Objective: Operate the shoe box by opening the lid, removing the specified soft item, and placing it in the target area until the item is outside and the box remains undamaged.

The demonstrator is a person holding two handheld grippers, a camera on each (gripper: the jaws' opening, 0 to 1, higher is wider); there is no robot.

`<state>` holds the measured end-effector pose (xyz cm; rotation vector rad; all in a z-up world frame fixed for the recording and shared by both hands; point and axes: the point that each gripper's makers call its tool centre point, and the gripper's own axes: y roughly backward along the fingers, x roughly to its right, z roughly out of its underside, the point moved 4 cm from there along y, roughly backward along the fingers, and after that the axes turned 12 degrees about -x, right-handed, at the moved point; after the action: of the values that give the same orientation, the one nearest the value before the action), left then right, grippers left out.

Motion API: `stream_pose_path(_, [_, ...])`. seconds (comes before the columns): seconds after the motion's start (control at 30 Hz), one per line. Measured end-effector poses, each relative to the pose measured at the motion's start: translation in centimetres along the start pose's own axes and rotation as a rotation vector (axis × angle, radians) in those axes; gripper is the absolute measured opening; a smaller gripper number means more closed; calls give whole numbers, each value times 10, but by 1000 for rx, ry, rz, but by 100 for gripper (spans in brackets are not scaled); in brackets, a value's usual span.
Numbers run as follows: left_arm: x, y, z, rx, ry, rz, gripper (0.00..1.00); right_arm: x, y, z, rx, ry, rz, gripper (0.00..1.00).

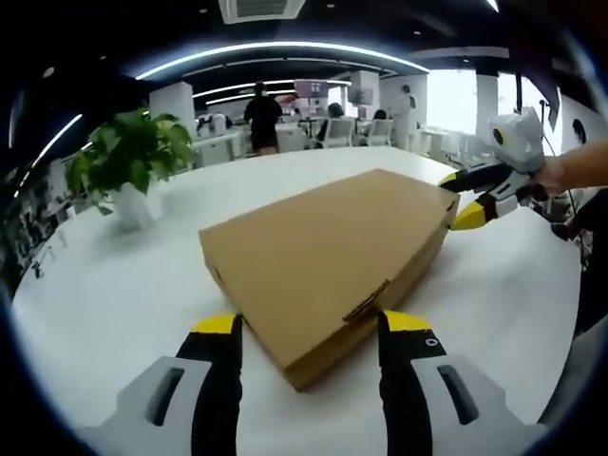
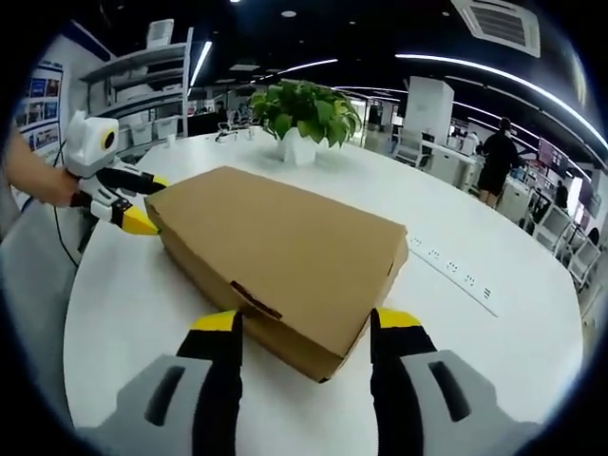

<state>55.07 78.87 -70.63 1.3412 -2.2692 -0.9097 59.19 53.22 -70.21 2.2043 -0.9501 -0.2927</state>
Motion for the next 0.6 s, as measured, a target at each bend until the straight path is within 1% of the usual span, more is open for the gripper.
stream_pose_path(0.2, [-4,1,1,-13,-9,10,57,-8,1,-1,1,-18,13,49])
stream_pose_path(0.3, [-7,3,2,-19,-12,15,57,-12,2,-2,4,-45,15,49])
stream_pose_path(0.6, [-15,6,4,-53,-35,40,56,-24,3,-2,0,-63,31,49])
